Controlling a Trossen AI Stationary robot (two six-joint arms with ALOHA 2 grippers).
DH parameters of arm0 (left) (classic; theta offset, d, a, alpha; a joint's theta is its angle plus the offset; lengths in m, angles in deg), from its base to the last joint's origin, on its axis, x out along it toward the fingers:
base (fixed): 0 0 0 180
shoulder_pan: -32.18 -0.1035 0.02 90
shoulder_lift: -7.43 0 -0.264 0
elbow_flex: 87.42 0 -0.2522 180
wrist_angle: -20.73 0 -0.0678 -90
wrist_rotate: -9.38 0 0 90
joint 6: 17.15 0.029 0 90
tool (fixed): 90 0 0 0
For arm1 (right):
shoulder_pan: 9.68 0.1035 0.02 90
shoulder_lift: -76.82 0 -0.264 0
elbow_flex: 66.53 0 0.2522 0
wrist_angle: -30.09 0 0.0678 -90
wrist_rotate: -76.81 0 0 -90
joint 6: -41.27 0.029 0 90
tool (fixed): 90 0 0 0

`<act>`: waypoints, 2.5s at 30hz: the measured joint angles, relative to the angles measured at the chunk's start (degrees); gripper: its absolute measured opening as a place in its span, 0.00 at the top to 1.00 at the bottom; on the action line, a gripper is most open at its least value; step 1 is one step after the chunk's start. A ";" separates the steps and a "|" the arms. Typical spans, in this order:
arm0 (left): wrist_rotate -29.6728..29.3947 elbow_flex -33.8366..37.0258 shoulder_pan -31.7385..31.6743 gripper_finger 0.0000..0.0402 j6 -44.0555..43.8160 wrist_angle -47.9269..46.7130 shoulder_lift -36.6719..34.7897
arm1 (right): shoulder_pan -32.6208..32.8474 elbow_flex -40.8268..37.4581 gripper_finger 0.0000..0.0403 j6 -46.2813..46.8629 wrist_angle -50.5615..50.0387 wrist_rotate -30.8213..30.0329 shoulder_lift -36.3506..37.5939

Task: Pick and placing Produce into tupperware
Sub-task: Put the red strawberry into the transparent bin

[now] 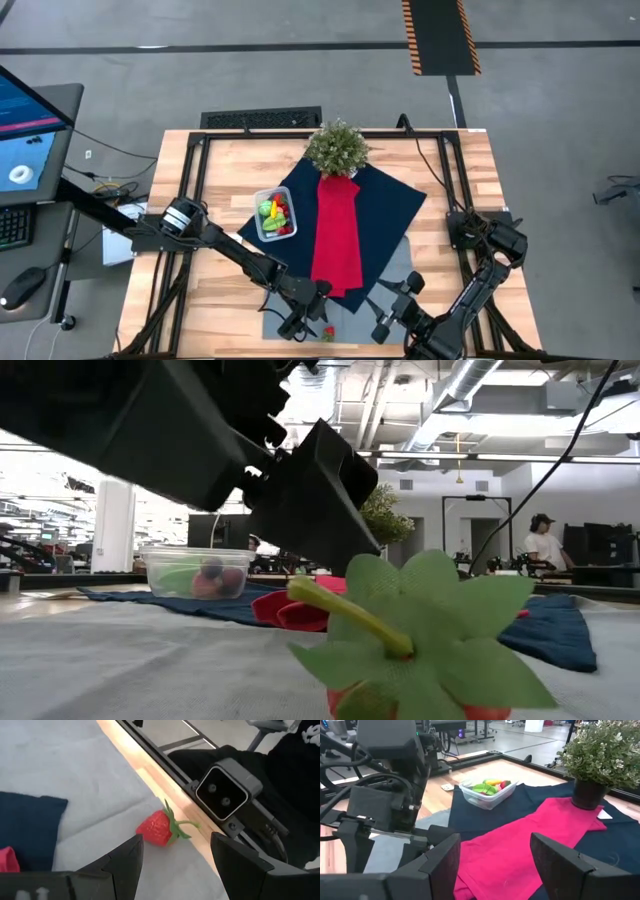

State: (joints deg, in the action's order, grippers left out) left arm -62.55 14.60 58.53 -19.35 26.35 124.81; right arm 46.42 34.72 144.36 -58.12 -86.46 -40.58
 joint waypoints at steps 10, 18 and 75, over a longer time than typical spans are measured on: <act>1.17 0.04 0.38 0.45 0.02 3.68 -0.04 | -0.37 0.00 0.34 -0.01 0.47 0.02 0.00; -0.32 0.04 1.40 0.45 0.42 5.15 -0.07 | -0.44 0.00 0.34 -0.02 1.15 0.02 0.00; 2.32 -3.32 1.29 1.00 4.37 6.61 6.56 | -1.11 0.02 0.34 -3.10 4.45 2.82 0.00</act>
State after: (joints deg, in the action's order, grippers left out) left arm -60.23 11.27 59.82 -14.98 32.96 131.37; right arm 45.30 34.74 141.25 -53.67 -83.64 -40.58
